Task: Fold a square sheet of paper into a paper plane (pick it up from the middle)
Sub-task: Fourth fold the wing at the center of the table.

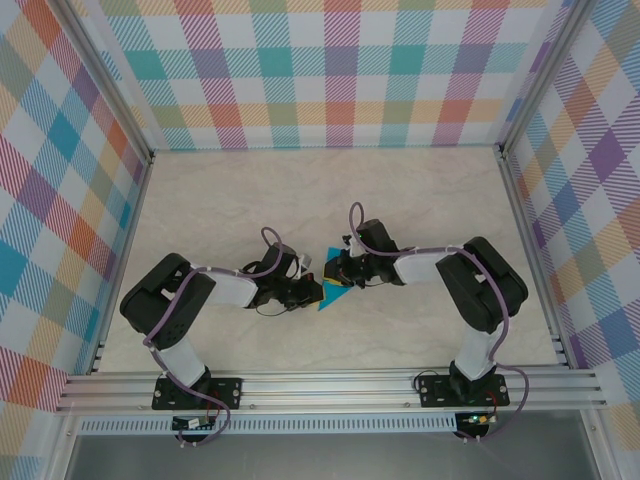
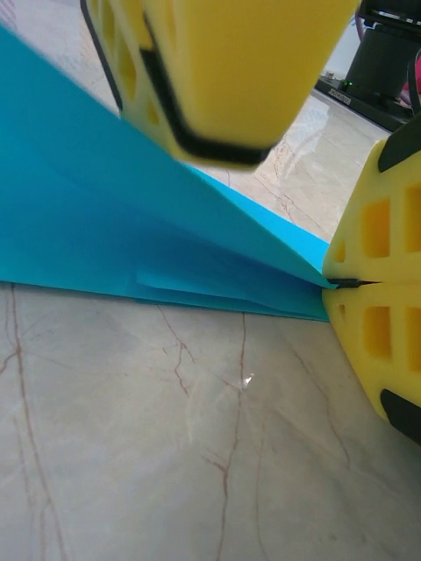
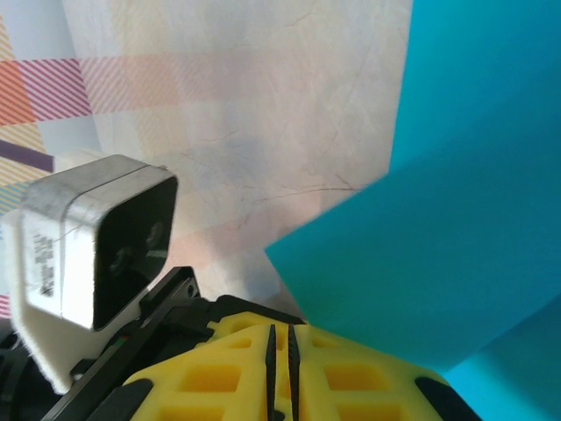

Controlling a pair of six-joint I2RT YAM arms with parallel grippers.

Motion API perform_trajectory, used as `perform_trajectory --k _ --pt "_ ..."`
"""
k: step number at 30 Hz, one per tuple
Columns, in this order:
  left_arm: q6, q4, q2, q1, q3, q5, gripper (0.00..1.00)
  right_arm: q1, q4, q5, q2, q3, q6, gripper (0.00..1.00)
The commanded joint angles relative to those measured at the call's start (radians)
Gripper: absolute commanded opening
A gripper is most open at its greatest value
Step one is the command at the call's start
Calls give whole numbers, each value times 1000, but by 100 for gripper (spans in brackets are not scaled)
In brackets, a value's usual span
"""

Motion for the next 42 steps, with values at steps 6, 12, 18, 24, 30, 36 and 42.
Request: perform_trajectory --k 6,12,18,24,30,36,42 --pt "44 -88 26 8 12 -16 1 4 -206 150 37 80 -58 14" --pt "69 -108 13 8 13 -22 3 3 -259 181 83 112 -64 14" --pt "79 -116 -3 8 12 -32 4 3 -270 209 81 92 -58 13" --pt "75 -137 -14 8 21 -47 6 1 -261 227 58 69 -53 12" --pt "65 -110 -78 8 2 -75 14 0 -186 179 60 46 -40 12" --pt "54 -90 -100 8 11 -87 13 0 -173 163 58 41 -39 12" --pt "48 -86 -65 8 17 -69 17 0 -169 159 56 38 -39 13"
